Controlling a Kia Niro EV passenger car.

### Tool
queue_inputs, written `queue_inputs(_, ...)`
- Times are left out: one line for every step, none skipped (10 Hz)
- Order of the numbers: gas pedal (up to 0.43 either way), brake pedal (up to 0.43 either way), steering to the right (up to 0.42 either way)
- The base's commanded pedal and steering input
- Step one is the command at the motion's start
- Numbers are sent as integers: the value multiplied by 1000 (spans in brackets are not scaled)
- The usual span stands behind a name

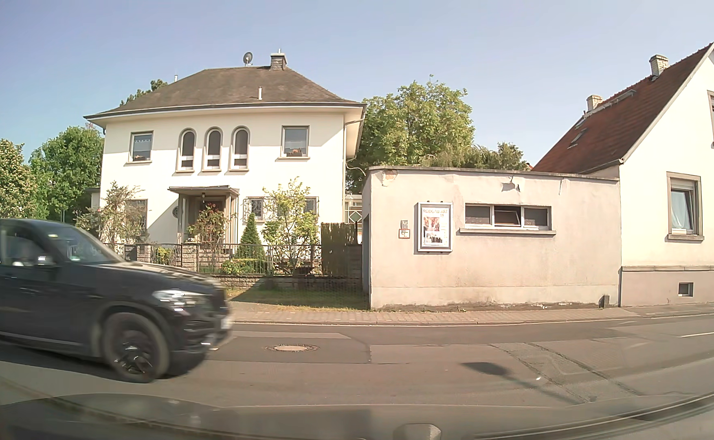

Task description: Follow the waypoints while adhering to traffic rules and regulations

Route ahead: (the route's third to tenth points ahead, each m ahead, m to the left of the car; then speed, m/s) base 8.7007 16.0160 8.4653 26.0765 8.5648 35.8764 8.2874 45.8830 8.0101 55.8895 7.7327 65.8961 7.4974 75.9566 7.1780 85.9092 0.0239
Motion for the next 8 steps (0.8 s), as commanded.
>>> queue_inputs(0,116,-247)
queue_inputs(0,116,-247)
queue_inputs(0,85,-247)
queue_inputs(0,30,-247)
queue_inputs(0,30,-247)
queue_inputs(0,30,-247)
queue_inputs(0,30,-247)
queue_inputs(0,30,-247)
